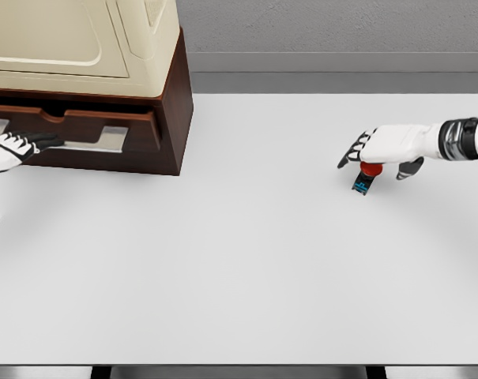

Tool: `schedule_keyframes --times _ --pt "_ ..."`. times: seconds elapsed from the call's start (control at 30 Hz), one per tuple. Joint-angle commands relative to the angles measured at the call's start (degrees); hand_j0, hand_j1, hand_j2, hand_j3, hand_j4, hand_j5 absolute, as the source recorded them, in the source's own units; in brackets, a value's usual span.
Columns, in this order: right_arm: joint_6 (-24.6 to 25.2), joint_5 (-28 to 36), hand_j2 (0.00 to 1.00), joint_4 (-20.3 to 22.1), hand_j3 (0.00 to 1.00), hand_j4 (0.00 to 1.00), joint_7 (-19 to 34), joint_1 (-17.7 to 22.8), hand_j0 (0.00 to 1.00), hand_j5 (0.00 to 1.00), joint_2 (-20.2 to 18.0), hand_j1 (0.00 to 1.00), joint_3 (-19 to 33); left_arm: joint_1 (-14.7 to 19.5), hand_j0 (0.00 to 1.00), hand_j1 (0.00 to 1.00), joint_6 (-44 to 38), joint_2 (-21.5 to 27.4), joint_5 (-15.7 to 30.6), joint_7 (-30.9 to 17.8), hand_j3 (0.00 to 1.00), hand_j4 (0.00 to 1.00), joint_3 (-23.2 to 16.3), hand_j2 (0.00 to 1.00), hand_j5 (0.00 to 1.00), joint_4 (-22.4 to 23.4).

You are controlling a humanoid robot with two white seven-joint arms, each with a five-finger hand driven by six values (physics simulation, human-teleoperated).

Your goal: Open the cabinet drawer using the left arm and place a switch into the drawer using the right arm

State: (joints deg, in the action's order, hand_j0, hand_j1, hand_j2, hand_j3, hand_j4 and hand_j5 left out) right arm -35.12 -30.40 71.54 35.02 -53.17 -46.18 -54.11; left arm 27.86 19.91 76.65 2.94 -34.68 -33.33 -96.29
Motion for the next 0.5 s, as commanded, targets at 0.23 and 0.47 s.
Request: schedule_keyframes --times 0.23,0.47 --pt "0.1 0.2 0.79 0.0 0.79 0.79 0.0 0.0 0.79 0.79 0.0 0.79 0.0 0.1 1.00 1.00 3.8 2.7 10.8 -0.3 1.00 1.00 -2.0 1.00 1.00 -1.4" --pt "0.1 0.2 0.80 0.1 0.80 0.80 0.0 0.0 0.80 0.80 -0.1 0.80 0.0 0.1 1.00 1.00 6.7 5.3 13.7 -0.3 1.00 1.00 -2.8 1.00 1.00 -1.4"
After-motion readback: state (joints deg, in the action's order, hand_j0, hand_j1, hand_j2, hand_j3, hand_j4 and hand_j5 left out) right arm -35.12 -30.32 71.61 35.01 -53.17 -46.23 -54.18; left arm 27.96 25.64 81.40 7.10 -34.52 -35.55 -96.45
